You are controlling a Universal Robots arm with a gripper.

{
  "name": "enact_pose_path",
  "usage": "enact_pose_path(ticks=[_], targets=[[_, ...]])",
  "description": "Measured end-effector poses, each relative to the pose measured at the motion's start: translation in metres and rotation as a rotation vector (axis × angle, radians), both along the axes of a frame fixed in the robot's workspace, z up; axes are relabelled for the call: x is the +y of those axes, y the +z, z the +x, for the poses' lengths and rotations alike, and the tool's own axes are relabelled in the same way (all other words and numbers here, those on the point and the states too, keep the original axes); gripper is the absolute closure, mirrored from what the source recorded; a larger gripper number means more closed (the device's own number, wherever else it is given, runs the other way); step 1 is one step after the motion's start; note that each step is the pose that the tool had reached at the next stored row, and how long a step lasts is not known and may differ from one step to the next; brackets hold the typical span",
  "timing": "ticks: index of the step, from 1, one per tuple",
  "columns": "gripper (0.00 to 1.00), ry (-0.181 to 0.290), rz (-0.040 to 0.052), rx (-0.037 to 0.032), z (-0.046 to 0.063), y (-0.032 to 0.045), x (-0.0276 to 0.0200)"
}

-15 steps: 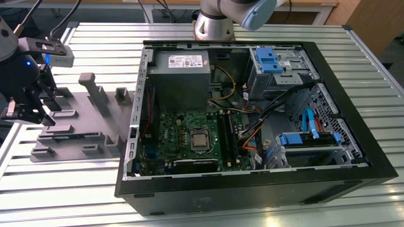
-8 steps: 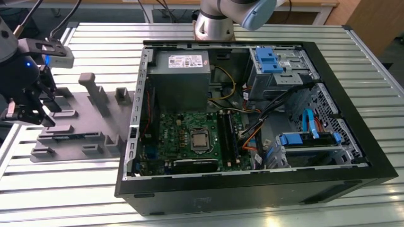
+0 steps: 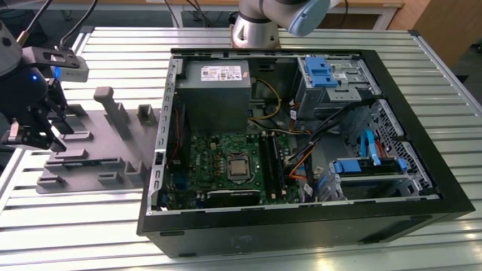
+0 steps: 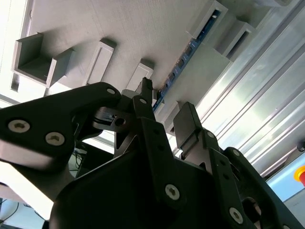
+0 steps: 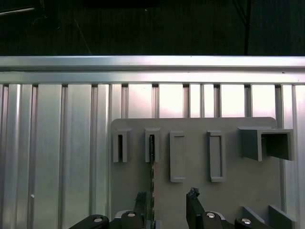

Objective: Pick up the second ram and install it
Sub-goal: 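Pick up the second ram and move it above second insertion slot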

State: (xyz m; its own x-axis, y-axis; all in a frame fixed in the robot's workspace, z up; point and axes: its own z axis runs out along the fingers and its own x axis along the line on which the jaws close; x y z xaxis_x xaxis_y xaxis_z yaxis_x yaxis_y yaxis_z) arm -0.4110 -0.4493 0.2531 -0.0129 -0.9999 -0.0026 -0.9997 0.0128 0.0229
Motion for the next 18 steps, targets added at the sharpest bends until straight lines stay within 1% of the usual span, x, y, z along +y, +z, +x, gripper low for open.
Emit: enact_pose_path(ticks=[5,8,18], targets=[[0.55,0.0,0.0,0.0,0.0,-0.0004,-0.0025],[0.55,0.0,0.0001,-0.0001,0.0,-0.0013,-0.0031],[0.55,0.001,0.0,0.0,0.0,-0.0035,-0.0034]])
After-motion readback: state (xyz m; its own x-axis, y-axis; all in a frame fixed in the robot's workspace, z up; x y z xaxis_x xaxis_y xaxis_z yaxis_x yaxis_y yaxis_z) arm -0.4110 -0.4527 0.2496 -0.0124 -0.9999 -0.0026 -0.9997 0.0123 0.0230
